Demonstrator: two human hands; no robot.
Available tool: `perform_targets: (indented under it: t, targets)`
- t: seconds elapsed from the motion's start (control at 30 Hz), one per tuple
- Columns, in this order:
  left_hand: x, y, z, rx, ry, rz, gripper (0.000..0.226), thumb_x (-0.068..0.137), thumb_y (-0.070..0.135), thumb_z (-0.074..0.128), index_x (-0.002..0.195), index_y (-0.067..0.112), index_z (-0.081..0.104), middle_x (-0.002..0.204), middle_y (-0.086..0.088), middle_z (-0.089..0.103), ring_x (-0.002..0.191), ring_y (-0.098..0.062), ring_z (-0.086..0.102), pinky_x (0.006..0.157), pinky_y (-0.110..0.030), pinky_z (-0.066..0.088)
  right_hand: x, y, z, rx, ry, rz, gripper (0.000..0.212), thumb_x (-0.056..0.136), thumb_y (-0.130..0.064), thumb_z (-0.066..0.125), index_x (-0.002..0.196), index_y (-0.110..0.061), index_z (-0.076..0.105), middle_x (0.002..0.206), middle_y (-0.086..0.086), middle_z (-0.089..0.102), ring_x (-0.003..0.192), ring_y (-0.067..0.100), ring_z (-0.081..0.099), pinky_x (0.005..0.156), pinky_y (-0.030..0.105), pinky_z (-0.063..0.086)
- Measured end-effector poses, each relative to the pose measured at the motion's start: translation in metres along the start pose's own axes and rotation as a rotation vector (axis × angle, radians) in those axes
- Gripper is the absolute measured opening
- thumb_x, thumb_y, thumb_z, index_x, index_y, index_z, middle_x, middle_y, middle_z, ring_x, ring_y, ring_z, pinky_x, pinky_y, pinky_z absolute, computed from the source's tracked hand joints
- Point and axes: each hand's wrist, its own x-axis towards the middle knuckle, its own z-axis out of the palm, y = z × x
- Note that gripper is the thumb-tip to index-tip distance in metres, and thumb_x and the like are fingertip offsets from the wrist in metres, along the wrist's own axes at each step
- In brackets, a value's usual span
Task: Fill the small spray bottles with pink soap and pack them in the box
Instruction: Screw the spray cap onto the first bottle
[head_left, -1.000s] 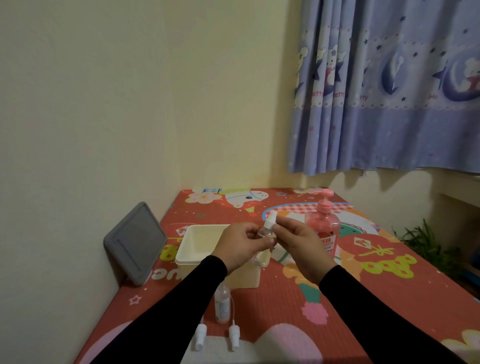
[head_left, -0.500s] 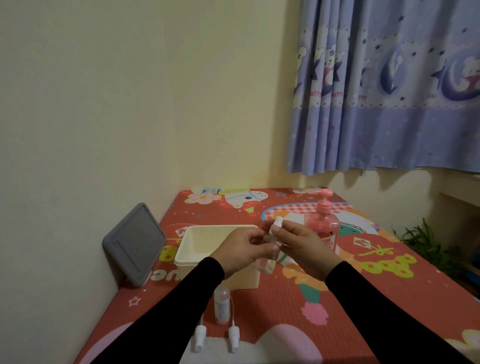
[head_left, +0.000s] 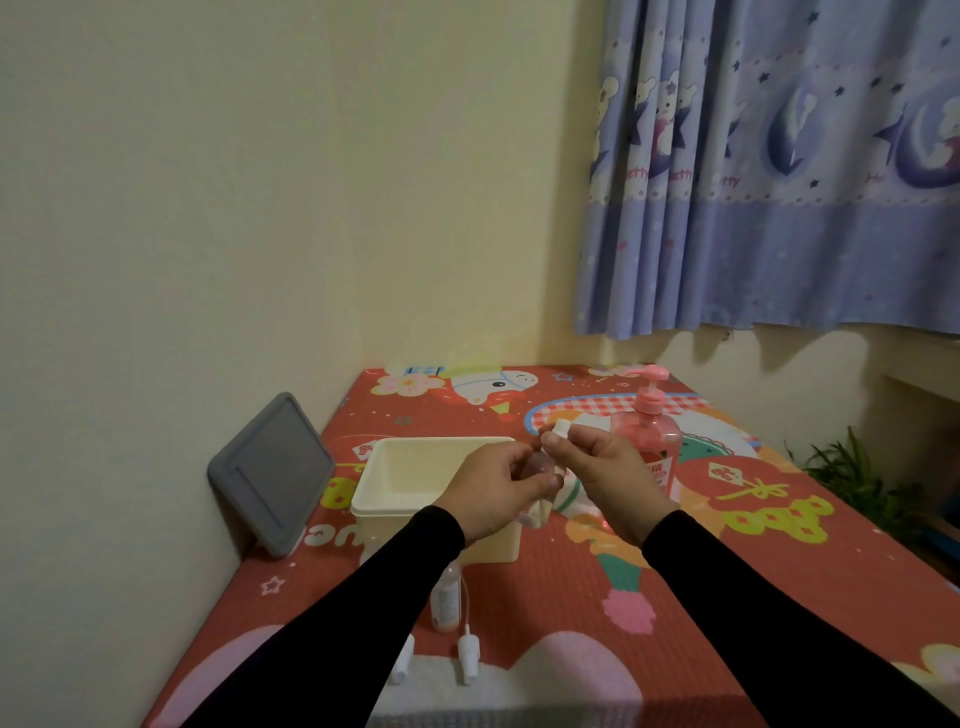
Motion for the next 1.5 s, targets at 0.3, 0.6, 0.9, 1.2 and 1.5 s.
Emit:
perform_targets:
  t: [0.3, 0.6, 0.9, 1.2, 1.5]
  targets:
    - [-0.002, -0.001, 0.014, 0.14, 0.192, 0.0, 0.014, 0.082, 0.032, 0.071, 0.08, 0.021, 0.064, 0.078, 0.004, 0.069, 0.071, -0.008, 0.061, 0.062, -0.02, 0.043, -0.002, -0.003, 0.012, -0.088, 0.095, -0.03, 0.07, 0.08, -0.049, 0.071, 0.089, 0.018, 0.051, 0.08, 0.028, 0.055, 0.072, 0.036, 0.055, 0.069, 0.049, 0.046]
    - [-0.01, -0.009, 0.024, 0.143, 0.23, -0.058, 0.018, 0.084, 0.037, 0.071, 0.083, 0.022, 0.061, 0.075, 0.01, 0.061, 0.07, -0.007, 0.057, 0.06, -0.019, 0.044, -0.007, 0.007, 0.014, -0.193, 0.126, 0.013, 0.057, 0.085, -0.041, 0.068, 0.096, 0.014, 0.058, 0.105, 0.034, 0.058, 0.099, 0.046, 0.057, 0.084, 0.055, 0.049]
    - [-0.024, -0.02, 0.039, 0.004, 0.209, -0.184, 0.024, 0.082, 0.029, 0.072, 0.1, 0.02, 0.059, 0.093, 0.002, 0.068, 0.089, -0.017, 0.067, 0.078, -0.036, 0.056, -0.017, 0.027, 0.003, -0.398, -0.048, 0.011, 0.026, 0.094, -0.043, 0.055, 0.095, -0.022, 0.071, 0.09, -0.002, 0.074, 0.08, 0.005, 0.066, 0.075, 0.026, 0.051]
    - [-0.047, -0.039, 0.061, 0.061, 0.223, -0.233, 0.003, 0.084, 0.024, 0.059, 0.082, 0.022, 0.058, 0.071, 0.001, 0.066, 0.064, -0.013, 0.061, 0.063, -0.03, 0.05, -0.041, 0.043, -0.022, -0.861, -0.034, -0.057, 0.046, 0.094, -0.049, 0.05, 0.133, -0.025, 0.056, 0.137, -0.008, 0.056, 0.126, 0.009, 0.049, 0.093, 0.016, 0.032]
    - [-0.061, -0.049, 0.075, 0.202, 0.205, -0.308, 0.015, 0.089, 0.036, 0.05, 0.092, 0.022, 0.055, 0.081, -0.001, 0.068, 0.075, -0.017, 0.064, 0.069, -0.032, 0.05, -0.058, 0.071, -0.037, -1.106, -0.171, -0.04, 0.064, 0.091, -0.062, 0.037, 0.148, -0.033, 0.033, 0.157, -0.007, 0.028, 0.144, 0.009, 0.026, 0.111, 0.021, 0.021]
